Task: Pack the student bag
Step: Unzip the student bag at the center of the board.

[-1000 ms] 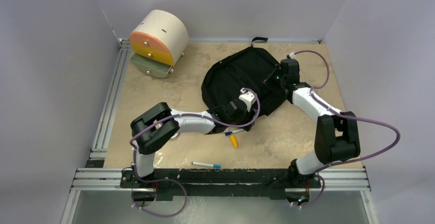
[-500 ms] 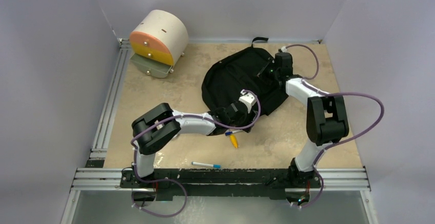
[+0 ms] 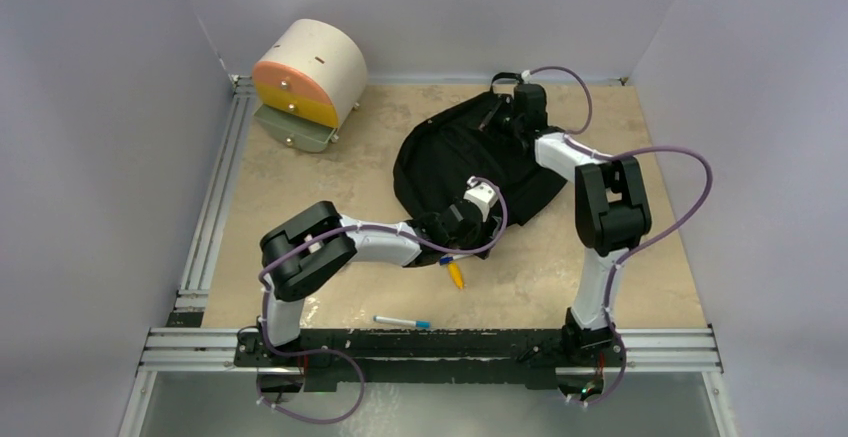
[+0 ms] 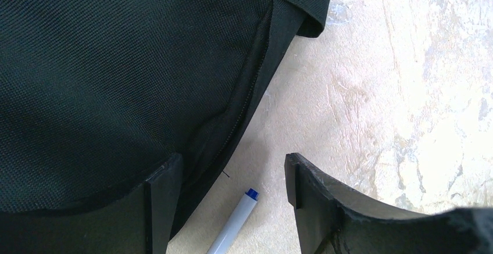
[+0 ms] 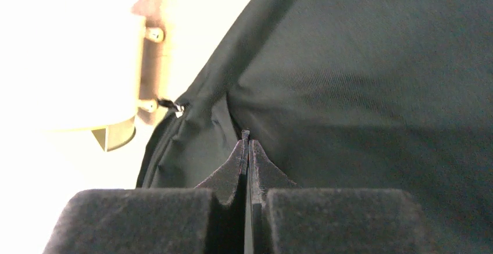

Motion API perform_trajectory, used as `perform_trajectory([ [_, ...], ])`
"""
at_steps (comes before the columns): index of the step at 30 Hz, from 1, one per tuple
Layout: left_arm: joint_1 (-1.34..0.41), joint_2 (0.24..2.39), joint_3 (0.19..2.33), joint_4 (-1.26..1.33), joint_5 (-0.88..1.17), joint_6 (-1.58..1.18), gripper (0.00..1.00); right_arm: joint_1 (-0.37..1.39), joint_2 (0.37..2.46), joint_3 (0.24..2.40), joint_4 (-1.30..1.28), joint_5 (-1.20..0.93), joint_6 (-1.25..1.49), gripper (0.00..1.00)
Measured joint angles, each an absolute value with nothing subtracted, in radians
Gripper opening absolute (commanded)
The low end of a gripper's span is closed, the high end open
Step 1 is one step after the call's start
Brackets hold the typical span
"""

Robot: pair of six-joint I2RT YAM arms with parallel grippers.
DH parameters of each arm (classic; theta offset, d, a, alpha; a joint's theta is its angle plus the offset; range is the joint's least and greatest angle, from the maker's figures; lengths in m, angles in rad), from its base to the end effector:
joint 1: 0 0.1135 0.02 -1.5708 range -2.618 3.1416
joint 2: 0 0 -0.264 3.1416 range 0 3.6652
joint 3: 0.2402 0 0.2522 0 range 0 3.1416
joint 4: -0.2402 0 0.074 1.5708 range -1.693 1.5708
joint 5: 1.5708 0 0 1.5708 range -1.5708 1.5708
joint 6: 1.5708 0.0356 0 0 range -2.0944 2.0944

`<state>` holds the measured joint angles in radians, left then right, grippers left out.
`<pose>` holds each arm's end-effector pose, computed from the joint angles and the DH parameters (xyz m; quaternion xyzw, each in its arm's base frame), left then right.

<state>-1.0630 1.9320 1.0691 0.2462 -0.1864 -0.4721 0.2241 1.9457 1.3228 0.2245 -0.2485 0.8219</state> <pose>0.2037 -0.3525 0.1503 0.2167 0.8586 -0.2580 0.3864 0.4374 0.1087 0.2229 0.1779 0.8102 0.3636 0.4240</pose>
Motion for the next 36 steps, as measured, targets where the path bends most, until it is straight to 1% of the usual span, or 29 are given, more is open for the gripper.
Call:
perform_trajectory([
  [8,-1.067,1.940,1.069,0.255,-0.198,-0.480,0.64,0.235,2.108,1.489,0.263,-0.311,0.809,0.00],
  [25,-1.075,1.947,1.069,0.262,-0.218,-0.480,0.63,0.282,2.133,1.518,0.469,-0.311,0.784,0.00],
  [36,-1.077,1.949,1.070,0.262,-0.223,-0.480,0.63,0.284,2.191,1.520,0.535,-0.279,0.782,0.00],
])
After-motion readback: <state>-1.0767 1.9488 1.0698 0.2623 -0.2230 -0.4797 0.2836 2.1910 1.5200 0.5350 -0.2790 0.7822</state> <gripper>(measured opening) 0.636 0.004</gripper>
